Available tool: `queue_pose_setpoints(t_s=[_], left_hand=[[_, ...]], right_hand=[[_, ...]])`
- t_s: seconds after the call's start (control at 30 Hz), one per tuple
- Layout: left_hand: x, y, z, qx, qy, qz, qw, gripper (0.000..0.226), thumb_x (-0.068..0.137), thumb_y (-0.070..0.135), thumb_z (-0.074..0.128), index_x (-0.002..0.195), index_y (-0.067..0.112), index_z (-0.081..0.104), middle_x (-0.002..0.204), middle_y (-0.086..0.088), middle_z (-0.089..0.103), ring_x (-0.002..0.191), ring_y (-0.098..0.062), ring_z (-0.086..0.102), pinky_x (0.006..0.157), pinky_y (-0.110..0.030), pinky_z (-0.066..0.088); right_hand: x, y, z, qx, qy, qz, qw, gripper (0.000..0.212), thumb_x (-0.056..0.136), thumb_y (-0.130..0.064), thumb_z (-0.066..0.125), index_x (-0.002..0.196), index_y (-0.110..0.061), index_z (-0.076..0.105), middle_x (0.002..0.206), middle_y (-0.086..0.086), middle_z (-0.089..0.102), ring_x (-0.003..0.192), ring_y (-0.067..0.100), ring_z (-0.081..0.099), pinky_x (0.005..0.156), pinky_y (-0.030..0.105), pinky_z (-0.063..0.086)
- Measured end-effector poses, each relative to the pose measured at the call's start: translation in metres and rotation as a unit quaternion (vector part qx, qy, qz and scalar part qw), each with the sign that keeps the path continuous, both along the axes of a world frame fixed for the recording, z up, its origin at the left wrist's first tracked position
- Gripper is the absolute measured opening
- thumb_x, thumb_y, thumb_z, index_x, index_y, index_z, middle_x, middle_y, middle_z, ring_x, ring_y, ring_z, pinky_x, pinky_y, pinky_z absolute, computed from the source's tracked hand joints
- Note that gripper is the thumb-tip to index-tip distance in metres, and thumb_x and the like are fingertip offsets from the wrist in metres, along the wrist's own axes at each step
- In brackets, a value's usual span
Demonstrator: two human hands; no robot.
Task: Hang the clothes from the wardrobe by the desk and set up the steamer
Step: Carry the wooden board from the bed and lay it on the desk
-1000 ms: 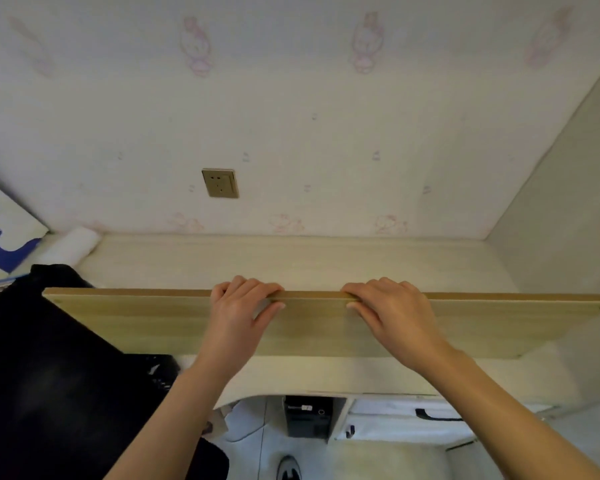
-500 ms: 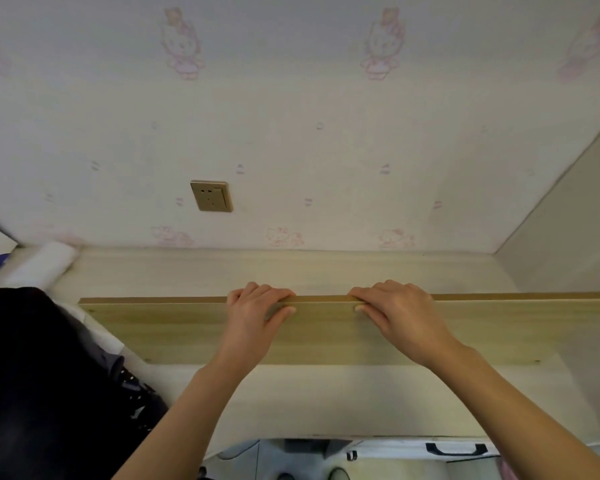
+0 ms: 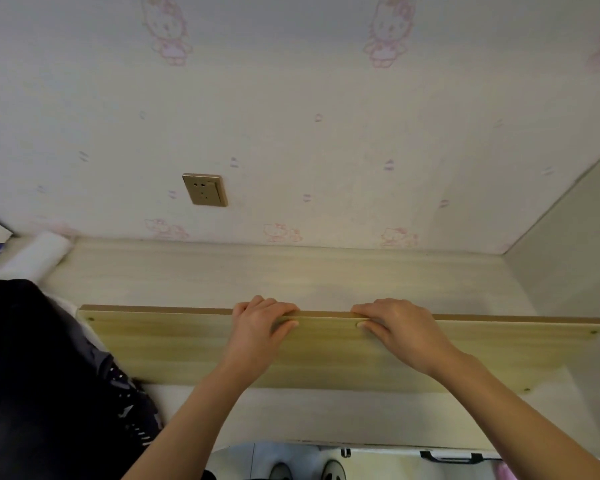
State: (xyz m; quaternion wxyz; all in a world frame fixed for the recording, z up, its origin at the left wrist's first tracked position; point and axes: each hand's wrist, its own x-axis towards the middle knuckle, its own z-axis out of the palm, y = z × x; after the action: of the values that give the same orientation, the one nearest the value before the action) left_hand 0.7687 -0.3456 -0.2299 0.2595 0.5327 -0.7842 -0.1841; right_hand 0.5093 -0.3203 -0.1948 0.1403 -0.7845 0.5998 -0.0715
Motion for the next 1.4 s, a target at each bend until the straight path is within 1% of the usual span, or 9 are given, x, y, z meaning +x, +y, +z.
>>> queue_pose_setpoints(t_s=[0.13,0.37,0.47,0.57,0.67,0.73,0.87,1.1,1.4], left_hand=[[0.000,-0.005,0.001,0.003,-0.027,-0.002,1.000,0.020,0.093,0.032,0.059,0.111,0.027,0.067,0.099,0.015,0.066,0.095,-0.009,0.053,0.090,-0.031,0.027],[-0.001,-0.017,-0.005,-0.036,-0.066,-0.007,0.997,0.030,0.094,0.037,0.045,0.111,0.025,0.067,0.105,0.012,0.064,0.100,-0.013,0.056,0.092,-0.032,0.033],[-0.001,-0.025,-0.011,-0.098,-0.064,0.003,0.993,0.032,0.093,0.028,0.043,0.111,0.018,0.068,0.115,0.003,0.065,0.112,-0.020,0.058,0.099,-0.036,0.035],[0.006,-0.030,-0.026,-0.123,-0.087,0.019,0.988,0.035,0.093,0.018,0.048,0.126,0.013,0.061,0.139,-0.006,0.053,0.134,-0.028,0.043,0.109,-0.047,0.033],[0.012,-0.023,-0.040,-0.100,-0.122,0.059,0.986,0.052,0.092,0.018,0.047,0.144,0.015,0.041,0.158,-0.006,0.026,0.148,-0.031,0.013,0.116,-0.054,0.019],[0.014,-0.016,-0.050,-0.077,-0.134,0.074,0.985,0.058,0.094,0.024,0.044,0.149,0.016,0.031,0.161,-0.003,0.016,0.149,-0.031,0.005,0.117,-0.054,0.012],[0.024,-0.004,-0.088,0.007,-0.184,0.074,0.980,0.062,0.100,0.049,0.018,0.154,0.020,0.016,0.163,0.001,0.008,0.149,-0.031,0.001,0.116,-0.057,0.011],[0.042,-0.012,-0.130,0.084,-0.216,0.095,0.968,0.070,0.092,0.059,0.028,0.154,0.034,0.006,0.163,0.006,0.001,0.149,-0.027,-0.003,0.113,-0.065,0.008],[0.050,-0.031,-0.171,0.122,-0.247,0.094,0.957,0.068,0.091,0.061,0.027,0.153,0.036,0.014,0.163,0.005,0.006,0.149,-0.021,0.004,0.110,-0.067,0.013]], right_hand=[[-0.001,-0.007,-0.002,0.000,0.005,0.010,1.000,0.031,0.099,-0.041,0.042,0.128,-0.040,0.054,0.106,-0.012,0.063,0.103,0.012,0.057,0.068,0.027,0.033],[-0.003,-0.028,-0.008,0.020,-0.017,0.013,1.000,0.031,0.098,-0.037,0.046,0.127,-0.035,0.057,0.107,-0.009,0.066,0.103,0.015,0.059,0.077,0.030,0.044],[-0.004,-0.041,-0.010,0.040,-0.051,-0.010,0.998,0.030,0.095,-0.035,0.055,0.124,-0.033,0.062,0.121,-0.010,0.066,0.112,0.015,0.059,0.090,0.035,0.049],[-0.005,-0.055,-0.012,0.062,-0.064,-0.024,0.996,0.030,0.093,-0.035,0.059,0.123,-0.032,0.063,0.124,-0.013,0.064,0.115,0.012,0.059,0.095,0.037,0.048],[-0.002,-0.066,-0.015,0.085,-0.032,-0.004,0.996,0.031,0.091,-0.038,0.060,0.121,-0.033,0.056,0.118,-0.008,0.066,0.108,0.016,0.061,0.088,0.036,0.049],[0.005,-0.072,-0.018,0.087,0.024,0.019,0.996,0.043,0.085,-0.046,0.064,0.121,-0.029,0.048,0.117,-0.004,0.062,0.106,0.019,0.058,0.087,0.037,0.047],[0.014,-0.088,-0.034,0.078,0.098,0.028,0.992,0.062,0.078,-0.050,0.070,0.124,-0.021,0.041,0.119,0.003,0.056,0.108,0.024,0.052,0.090,0.039,0.043],[0.010,-0.126,-0.069,0.117,0.098,0.037,0.988,0.066,0.075,-0.041,0.076,0.125,-0.017,0.041,0.121,0.005,0.048,0.109,0.027,0.048,0.090,0.039,0.042],[0.011,-0.180,-0.117,0.243,0.132,0.043,0.960,0.076,0.071,-0.041,0.080,0.126,-0.007,0.042,0.123,0.014,0.048,0.113,0.034,0.050,0.094,0.041,0.043]])
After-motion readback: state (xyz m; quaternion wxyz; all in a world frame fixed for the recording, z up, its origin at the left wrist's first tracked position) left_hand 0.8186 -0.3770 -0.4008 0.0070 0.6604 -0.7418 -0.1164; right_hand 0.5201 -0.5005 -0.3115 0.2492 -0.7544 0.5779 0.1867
